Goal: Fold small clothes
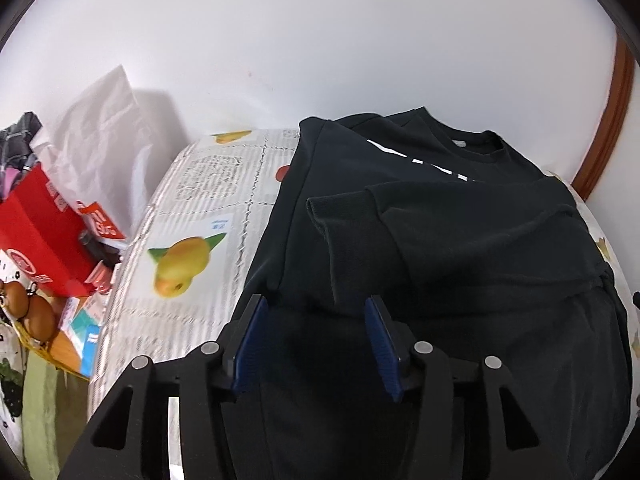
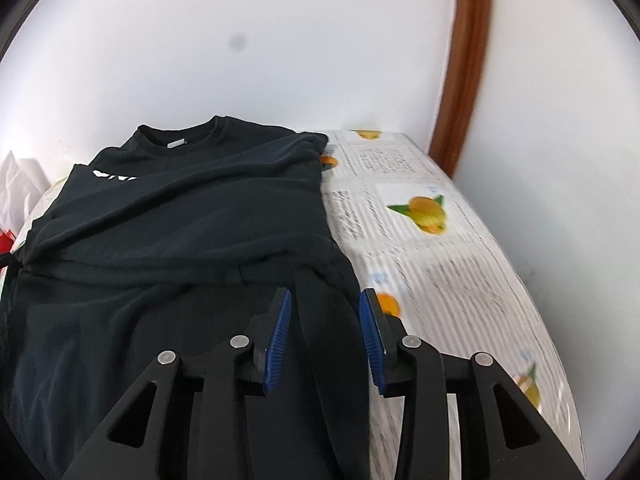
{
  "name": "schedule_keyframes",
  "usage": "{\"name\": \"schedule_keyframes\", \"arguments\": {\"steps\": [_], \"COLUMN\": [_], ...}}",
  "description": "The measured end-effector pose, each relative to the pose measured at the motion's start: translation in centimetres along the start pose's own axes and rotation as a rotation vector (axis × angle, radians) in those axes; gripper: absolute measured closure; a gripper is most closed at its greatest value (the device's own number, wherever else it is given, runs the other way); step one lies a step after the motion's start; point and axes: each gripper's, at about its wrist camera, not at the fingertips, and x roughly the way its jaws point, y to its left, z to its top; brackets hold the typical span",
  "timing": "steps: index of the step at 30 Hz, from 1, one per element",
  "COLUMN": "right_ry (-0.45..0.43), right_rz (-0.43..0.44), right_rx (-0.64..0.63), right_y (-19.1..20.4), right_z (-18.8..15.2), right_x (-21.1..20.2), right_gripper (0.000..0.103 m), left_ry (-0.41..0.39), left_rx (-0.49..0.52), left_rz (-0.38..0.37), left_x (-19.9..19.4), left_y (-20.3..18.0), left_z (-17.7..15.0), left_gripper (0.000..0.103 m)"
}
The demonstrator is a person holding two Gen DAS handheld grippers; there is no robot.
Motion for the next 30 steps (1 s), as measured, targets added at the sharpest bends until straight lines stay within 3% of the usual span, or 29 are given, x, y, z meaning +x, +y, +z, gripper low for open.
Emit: {"name": "schedule_keyframes", "arguments": {"steps": [5,14,22,25,27,28,29,30], "right_ry": [0.038,0.11,0.145,0.123,0.117,0.113,0.108,0.102], "right_rz": [0.032,0.042,0.033,0.019,0.011,0.014,0.015,0.017], "right_rx": [0.018,0.045,0.026,0.016,0.008,0.001,-0.009,-0.014], "right_y": [-0.6,-1.3,-0.8,-0.3,0.0,0.1,0.2,0.1], "right_z": [-2.7,-8.2,-12.0,-12.6,-12.7,-12.7,-12.7,-12.7], "right_x": [-2.0,-3.9,-4.4,-4.5,-4.5,-4.6,-4.8,-4.9], "right_gripper": [0.065,0.056,0.056,0.056,0.065,0.082,0.089,0.093], "left_ry": [-0.02,0.05,0.132,0.137,0.135,0.129,0.129,0.132], "left_rx": [0.001,-0.057,-0.086,-0.076,-0.066,-0.068,-0.07,-0.072], "left_rz": [0.023,-0.028,-0.097,-0.096,-0.08,-0.064,-0.069,-0.085], "left_x": [-2.9,-5.1,-5.4,-5.3,-5.1,-5.1,-5.1,-5.1], "left_y": [0.2,2.9,4.0,3.5,3.2,3.1,3.0,3.0], "left_z": [-2.2,-8.6,-13.9,-14.4,-14.5,-14.5,-14.5,-14.5], "left_gripper": [0.034,0.034,0.037,0.042,0.062,0.069,0.086,0.094]}}
